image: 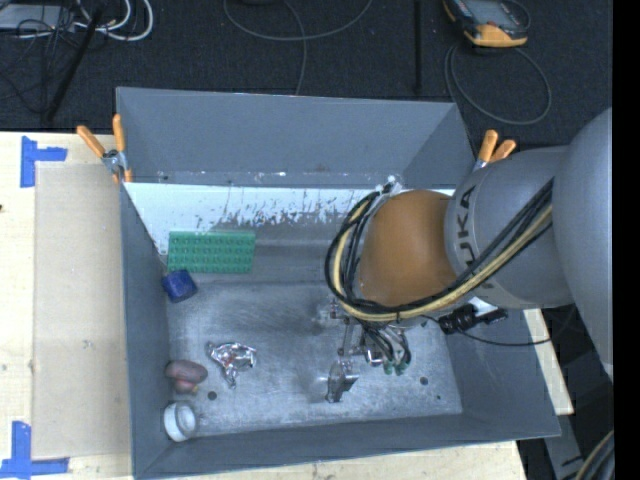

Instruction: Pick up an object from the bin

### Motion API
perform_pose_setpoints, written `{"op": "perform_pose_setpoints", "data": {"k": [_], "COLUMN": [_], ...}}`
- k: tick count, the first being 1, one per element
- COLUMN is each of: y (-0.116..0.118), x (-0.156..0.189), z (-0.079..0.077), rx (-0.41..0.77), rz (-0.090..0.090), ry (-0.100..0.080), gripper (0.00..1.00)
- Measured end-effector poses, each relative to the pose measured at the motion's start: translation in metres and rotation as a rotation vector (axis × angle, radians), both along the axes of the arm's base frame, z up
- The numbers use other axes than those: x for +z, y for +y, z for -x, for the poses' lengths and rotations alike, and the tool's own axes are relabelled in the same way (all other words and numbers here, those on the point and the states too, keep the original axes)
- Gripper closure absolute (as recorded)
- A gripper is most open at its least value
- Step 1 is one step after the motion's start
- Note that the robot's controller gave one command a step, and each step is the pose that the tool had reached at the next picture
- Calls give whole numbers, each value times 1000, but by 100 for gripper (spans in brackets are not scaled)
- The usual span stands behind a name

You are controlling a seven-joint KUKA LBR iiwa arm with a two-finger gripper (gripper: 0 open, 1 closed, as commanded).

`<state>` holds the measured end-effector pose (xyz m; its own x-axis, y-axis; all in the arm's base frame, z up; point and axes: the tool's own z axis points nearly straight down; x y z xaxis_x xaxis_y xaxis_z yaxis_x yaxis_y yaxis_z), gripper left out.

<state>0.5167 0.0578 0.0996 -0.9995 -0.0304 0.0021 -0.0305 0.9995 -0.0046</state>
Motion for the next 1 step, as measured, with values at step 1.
{"op": "perform_pose_setpoints", "data": {"k": [1], "y": [175], "x": [-4], "z": [24], "rx": [-97], "rz": [-8], "ry": [-1], "gripper": [0]}}
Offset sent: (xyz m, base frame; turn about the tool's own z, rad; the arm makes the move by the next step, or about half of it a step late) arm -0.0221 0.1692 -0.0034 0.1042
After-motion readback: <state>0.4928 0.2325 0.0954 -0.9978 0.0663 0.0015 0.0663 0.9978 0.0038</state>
